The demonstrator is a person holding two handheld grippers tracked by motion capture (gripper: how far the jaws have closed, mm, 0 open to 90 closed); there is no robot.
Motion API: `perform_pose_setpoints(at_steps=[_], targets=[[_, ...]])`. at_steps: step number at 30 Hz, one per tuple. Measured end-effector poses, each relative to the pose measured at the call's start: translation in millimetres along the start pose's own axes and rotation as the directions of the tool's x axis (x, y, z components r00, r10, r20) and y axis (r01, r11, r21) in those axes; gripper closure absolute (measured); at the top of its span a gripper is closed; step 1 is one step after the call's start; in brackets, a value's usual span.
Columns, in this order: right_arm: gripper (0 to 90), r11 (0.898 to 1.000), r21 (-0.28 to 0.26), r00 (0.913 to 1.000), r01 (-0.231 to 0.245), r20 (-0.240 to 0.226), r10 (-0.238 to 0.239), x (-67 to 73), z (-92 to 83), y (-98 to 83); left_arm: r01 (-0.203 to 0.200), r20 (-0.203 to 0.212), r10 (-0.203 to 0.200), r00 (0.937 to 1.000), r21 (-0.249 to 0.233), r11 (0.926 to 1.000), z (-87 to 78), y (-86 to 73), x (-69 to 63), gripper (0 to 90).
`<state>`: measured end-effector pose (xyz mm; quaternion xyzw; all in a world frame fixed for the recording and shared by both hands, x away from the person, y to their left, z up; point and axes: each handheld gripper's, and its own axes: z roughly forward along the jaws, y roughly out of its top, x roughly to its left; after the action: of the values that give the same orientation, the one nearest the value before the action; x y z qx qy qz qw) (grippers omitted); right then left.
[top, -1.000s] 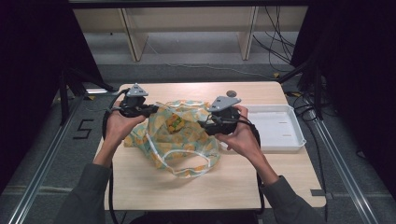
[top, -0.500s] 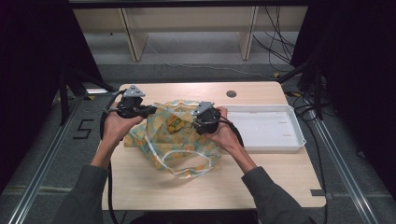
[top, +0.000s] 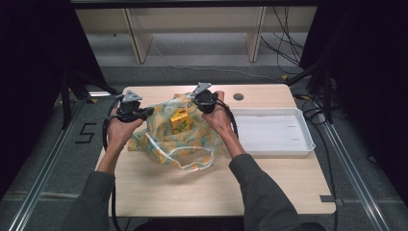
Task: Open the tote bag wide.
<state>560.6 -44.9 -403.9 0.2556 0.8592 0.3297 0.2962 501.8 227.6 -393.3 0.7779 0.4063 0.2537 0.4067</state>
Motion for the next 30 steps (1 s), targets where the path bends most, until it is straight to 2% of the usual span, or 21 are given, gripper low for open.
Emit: perform_pose_setpoints(at_steps=[1,4,6,7,8,9,10,12,14,15,16,17,19,22,23,24,25,26,27,29,30], targets=[[88.6,1.0,0.011,1.0,0.006,-0.001,-0.006,-0.1,3.9,1.1,-0.007,-0.005,0.007,1.0,0.013,0.9999,3.0,-2.4,4.3,88.2],[86.9,0.999,0.025,0.9995,-0.032,-0.005,0.033,1.9,15.7,2.1,0.018,-0.025,-0.018,0.9995,0.023,0.9996,15.0,-10.1,12.5,88.0],[84.1,0.999,0.047,0.9997,-0.025,-0.002,0.026,3.5,22.4,0.4,0.008,-0.027,-0.007,0.9996,0.05,0.9987,22.9,-16.1,17.1,88.0],[81.5,0.998,0.065,0.9997,-0.025,-0.003,0.025,4.2,25.8,-0.9,0.052,-0.037,-0.05,0.9981,0.046,0.9976,28.4,-19.7,15.0,88.0],[78.5,0.995,0.084,0.9988,-0.048,-0.003,0.049,5.2,27.6,-1.5,0.022,-0.038,-0.019,0.9991,0.077,0.9968,30.9,-22.3,17.6,88.0],[74.8,0.995,0.091,0.9987,-0.051,0.006,0.051,4.7,30.2,-3.2,0.085,-0.045,-0.08,0.9957,0.1,0.9914,33.4,-26.5,13.6,88.0],[70.1,0.992,0.108,0.9978,-0.066,0.002,0.066,4.9,31.7,-4.8,0.109,-0.052,-0.105,0.9932,0.089,0.9901,37.6,-30.0,11.8,88.0],[64.4,0.989,0.129,0.9973,-0.074,0.006,0.074,3.5,33.2,-8.4,0.084,-0.04,-0.079,0.996,0.129,0.9881,41.3,-35.3,13.5,88.0],[56.0,0.985,0.132,0.9942,-0.107,0.003,0.108,1.3,31.2,-12.1,0.091,-0.044,-0.086,0.9953,0.14,0.986,45.0,-39.8,13.8,88.0],[53.2,0.984,0.14,0.9939,-0.108,-0.006,0.11,-0.5,31.0,-14.2,0.111,-0.047,-0.105,0.9933,0.127,0.9857,47.4,-41.9,12.4,88.0],[52.8,0.984,0.144,0.9944,-0.105,0.003,0.106,-0.9,29.1,-16.4,0.091,-0.045,-0.085,0.9954,0.151,0.9843,47.2,-43.1,13.2,88.0],[51.7,0.985,0.131,0.994,-0.109,0.006,0.11,-0.6,27.2,-18.6,0.103,-0.048,-0.097,0.9942,0.138,0.985,49.3,-44.3,11.8,88.0],[50.2,0.986,0.121,0.9929,-0.117,-0.009,0.119,-2.4,21.8,-21.7,0.092,-0.046,-0.086,0.9952,0.158,0.9831,50.2,-45.2,13.1,88.0],[51.3,0.988,0.103,0.9928,-0.116,-0.019,0.119,-3.1,18.1,-26.1,0.098,-0.038,-0.093,0.995,0.165,0.9814,51.9,-45.5,12.8,87.5],[62.8,0.989,0.096,0.9933,-0.109,-0.029,0.112,-3.7,16.7,-30.6,0.095,-0.034,-0.091,0.9953,0.165,0.9816,52.8,-45.1,11.7,86.0],[67.9,0.989,0.1,0.9931,-0.108,-0.035,0.112,-4.8,16.6,-31.5,0.1,-0.04,-0.095,0.9947,0.159,0.9822,53.1,-44.8,11.0,84.5],[67.9,0.989,0.1,0.9931,-0.108,-0.035,0.112,-4.8,16.6,-31.5,0.1,-0.04,-0.095,0.9947,0.159,0.9822,53.1,-44.8,11.0,82.4],[74.8,0.987,0.11,0.9918,-0.118,-0.038,0.122,-6.0,17.5,-32.8,0.099,-0.032,-0.095,0.995,0.154,0.9831,53.0,-44.6,10.2,82.4],[84.0,0.983,0.121,0.9901,-0.137,-0.017,0.14,-8.8,21.8,-35.6,0.089,-0.027,-0.086,0.9959,0.152,0.9842,52.0,-44.1,8.8,79.3],[86.4,0.977,0.136,0.9858,-0.166,0.0,0.168,-8.9,26.7,-36.5,0.097,-0.021,-0.095,0.9952,0.128,0.987,51.0,-42.5,6.4,75.1],[86.6,0.974,0.14,0.984,-0.178,0.02,0.177,-9.2,30.9,-37.9,0.098,-0.022,-0.096,0.9951,0.121,0.9877,49.9,-41.6,6.2,69.5]])
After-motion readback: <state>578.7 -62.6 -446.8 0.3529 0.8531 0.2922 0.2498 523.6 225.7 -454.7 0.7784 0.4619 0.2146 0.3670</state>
